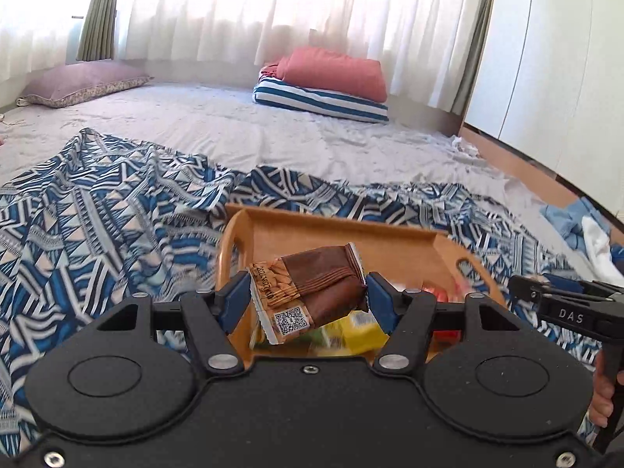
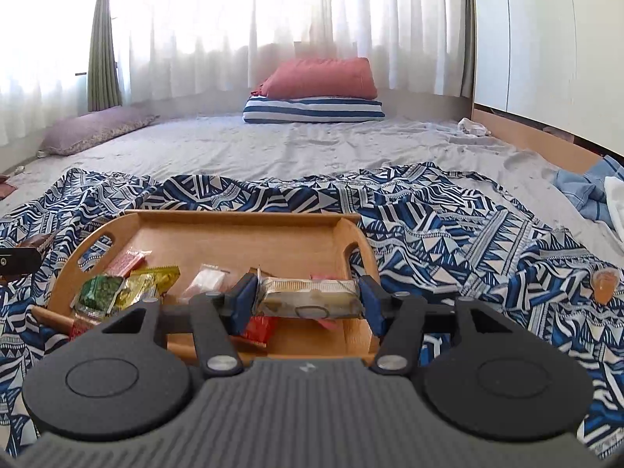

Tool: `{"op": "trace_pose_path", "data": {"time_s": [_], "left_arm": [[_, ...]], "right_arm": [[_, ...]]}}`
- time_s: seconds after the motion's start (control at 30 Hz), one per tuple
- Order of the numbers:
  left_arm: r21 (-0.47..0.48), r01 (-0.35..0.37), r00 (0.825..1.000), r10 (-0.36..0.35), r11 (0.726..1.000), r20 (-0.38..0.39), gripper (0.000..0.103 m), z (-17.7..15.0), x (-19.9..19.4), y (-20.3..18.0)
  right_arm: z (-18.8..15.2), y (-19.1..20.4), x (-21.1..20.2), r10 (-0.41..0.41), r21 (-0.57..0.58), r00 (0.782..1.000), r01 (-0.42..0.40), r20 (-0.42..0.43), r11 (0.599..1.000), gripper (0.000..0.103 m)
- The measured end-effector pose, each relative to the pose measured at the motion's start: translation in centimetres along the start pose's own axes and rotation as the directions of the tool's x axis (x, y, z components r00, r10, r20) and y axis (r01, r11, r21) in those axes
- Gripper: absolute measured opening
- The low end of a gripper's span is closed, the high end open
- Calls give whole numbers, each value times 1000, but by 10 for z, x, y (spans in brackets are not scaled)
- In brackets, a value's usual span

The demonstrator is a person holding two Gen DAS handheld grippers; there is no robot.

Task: Organize snacks
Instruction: 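Carry both packets onto the wooden tray and open both tools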

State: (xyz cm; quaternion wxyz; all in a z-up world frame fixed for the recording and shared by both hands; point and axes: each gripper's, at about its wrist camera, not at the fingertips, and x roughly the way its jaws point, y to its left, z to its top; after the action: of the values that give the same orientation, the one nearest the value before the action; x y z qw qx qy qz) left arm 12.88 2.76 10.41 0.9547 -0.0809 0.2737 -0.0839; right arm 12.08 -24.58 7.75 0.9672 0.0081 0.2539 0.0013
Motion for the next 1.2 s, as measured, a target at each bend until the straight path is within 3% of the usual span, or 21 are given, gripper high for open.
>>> {"op": "trace_pose_path", "data": {"time_s": [0.2, 0.4, 0.73, 1.2], "left_arm": [[-32, 54, 997, -56, 998, -46, 62, 40, 40, -6], [-41, 57, 988, -62, 998, -143, 62, 49, 97, -14], [-33, -10, 964, 0, 999, -266, 62, 35, 173, -17], [14, -36, 955, 39, 999, -294, 62, 26, 202, -21]], "right_arm": [[43, -3, 42, 36, 6, 997, -36, -65, 999, 59], [59, -2, 89, 57, 25, 986, -54, -155, 998, 59], [50, 12, 154, 54, 2, 956, -56, -289, 998, 60], [34, 10, 186, 47, 11, 945, -46, -324, 999, 60]]}}
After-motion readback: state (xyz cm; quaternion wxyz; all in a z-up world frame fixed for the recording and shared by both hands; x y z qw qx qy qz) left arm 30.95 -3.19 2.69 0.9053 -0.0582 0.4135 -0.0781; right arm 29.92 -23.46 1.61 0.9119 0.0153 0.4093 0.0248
